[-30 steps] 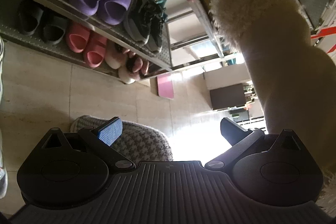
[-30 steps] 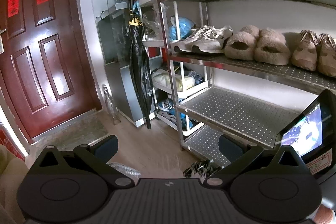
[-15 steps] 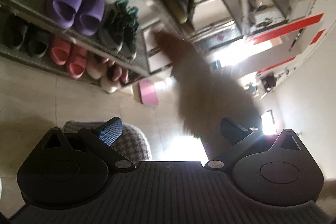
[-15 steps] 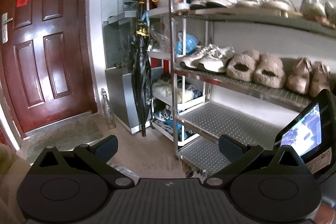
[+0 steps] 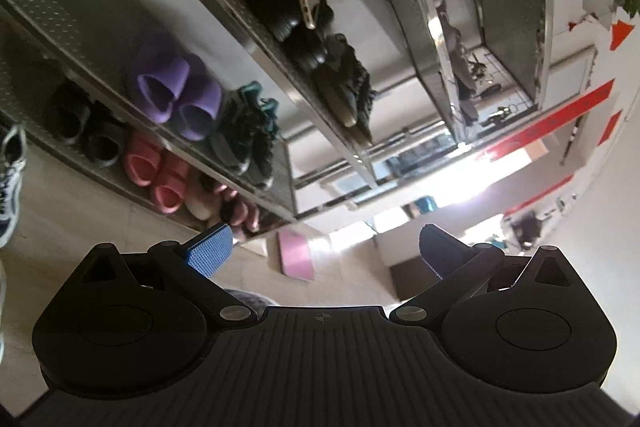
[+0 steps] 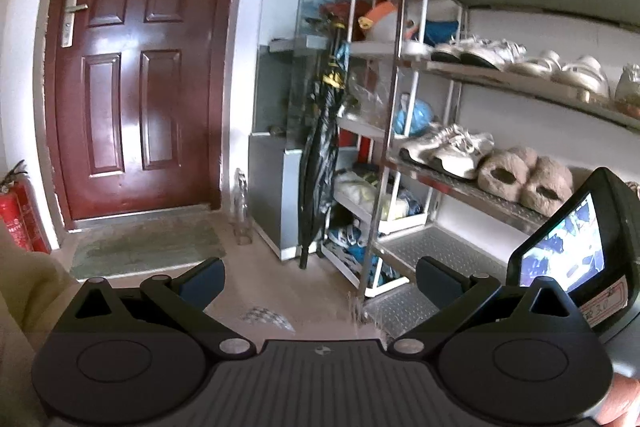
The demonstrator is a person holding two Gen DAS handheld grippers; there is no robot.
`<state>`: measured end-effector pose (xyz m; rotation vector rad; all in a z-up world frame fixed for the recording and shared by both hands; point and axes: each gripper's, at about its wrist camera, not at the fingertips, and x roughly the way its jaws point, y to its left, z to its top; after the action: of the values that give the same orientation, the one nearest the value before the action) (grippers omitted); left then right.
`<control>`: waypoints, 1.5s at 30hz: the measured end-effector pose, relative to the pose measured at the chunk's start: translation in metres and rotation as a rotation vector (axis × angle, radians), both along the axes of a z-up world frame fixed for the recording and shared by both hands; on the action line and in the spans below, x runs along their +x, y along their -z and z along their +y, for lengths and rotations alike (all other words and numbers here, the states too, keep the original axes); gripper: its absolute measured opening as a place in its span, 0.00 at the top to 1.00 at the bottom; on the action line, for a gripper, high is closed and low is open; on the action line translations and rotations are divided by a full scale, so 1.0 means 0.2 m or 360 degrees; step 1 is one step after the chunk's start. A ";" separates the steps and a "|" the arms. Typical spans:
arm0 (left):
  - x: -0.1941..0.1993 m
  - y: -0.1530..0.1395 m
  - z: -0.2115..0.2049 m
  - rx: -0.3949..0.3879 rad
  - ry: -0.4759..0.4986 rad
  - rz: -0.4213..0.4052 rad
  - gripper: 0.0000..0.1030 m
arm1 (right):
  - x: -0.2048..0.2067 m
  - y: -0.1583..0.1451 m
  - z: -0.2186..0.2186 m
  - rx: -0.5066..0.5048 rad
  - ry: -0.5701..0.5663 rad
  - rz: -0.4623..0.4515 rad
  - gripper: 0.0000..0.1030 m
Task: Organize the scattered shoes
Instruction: 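Move the open right gripper down over the grey mesh sneakers on the floor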
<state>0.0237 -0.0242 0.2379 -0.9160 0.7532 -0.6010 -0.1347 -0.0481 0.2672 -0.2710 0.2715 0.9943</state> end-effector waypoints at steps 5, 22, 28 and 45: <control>0.00 0.06 0.01 -0.0044 -0.0047 0.0116 0.01 | -0.03 -0.01 0.00 -0.0042 0.0038 0.0007 0.01; 0.19 0.33 0.03 0.1027 -0.0307 0.0480 0.02 | 0.25 0.04 -0.13 0.0085 0.0147 0.0425 0.01; 0.21 0.57 0.17 0.1191 -0.0336 0.0692 0.03 | 0.38 -0.01 -0.27 0.0199 0.0263 0.0361 0.01; 0.28 1.02 1.05 0.1837 -0.0354 0.0751 0.04 | 1.34 1.23 -0.20 -0.0328 0.0878 0.1632 0.38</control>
<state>0.0794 0.1861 0.0345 -0.0343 1.1973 0.2970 0.1329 -0.0888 0.0214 0.1560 1.3120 0.4771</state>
